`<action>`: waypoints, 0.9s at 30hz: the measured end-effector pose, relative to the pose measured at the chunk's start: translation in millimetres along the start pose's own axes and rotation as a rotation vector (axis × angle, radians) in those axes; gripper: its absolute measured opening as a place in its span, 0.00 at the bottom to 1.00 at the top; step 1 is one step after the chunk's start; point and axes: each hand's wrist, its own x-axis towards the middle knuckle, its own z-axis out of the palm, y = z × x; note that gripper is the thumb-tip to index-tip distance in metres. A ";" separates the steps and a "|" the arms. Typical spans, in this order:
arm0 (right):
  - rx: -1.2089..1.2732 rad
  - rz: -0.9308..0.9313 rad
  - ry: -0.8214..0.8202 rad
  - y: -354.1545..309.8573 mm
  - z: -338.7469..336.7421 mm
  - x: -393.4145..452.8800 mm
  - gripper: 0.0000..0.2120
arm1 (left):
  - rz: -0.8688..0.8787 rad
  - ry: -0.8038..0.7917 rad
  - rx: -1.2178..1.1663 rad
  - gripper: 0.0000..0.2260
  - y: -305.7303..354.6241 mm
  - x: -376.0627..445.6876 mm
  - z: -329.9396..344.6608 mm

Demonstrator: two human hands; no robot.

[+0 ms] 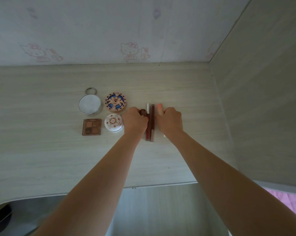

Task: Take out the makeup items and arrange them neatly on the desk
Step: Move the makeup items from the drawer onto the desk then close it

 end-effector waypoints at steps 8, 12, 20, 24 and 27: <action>-0.092 -0.126 -0.015 2.5 -1.3 1.3 0.17 | 0.055 0.040 0.127 0.07 -5.5 -1.5 2.9; -0.135 -0.157 -0.016 4.8 -1.8 -1.3 0.15 | 0.063 0.035 0.121 0.07 -11.2 -0.3 3.5; -0.249 -0.089 -0.001 12.9 -5.7 -3.1 0.19 | 0.124 0.028 0.138 0.08 -17.7 -5.2 -0.1; -0.251 -0.151 -0.014 18.0 -17.9 -13.9 0.12 | 0.147 -0.028 0.177 0.05 -21.0 -10.8 -3.0; -0.244 -0.229 -0.005 25.2 -26.6 -26.6 0.13 | 0.159 -0.048 0.196 0.06 -21.8 -20.5 -8.3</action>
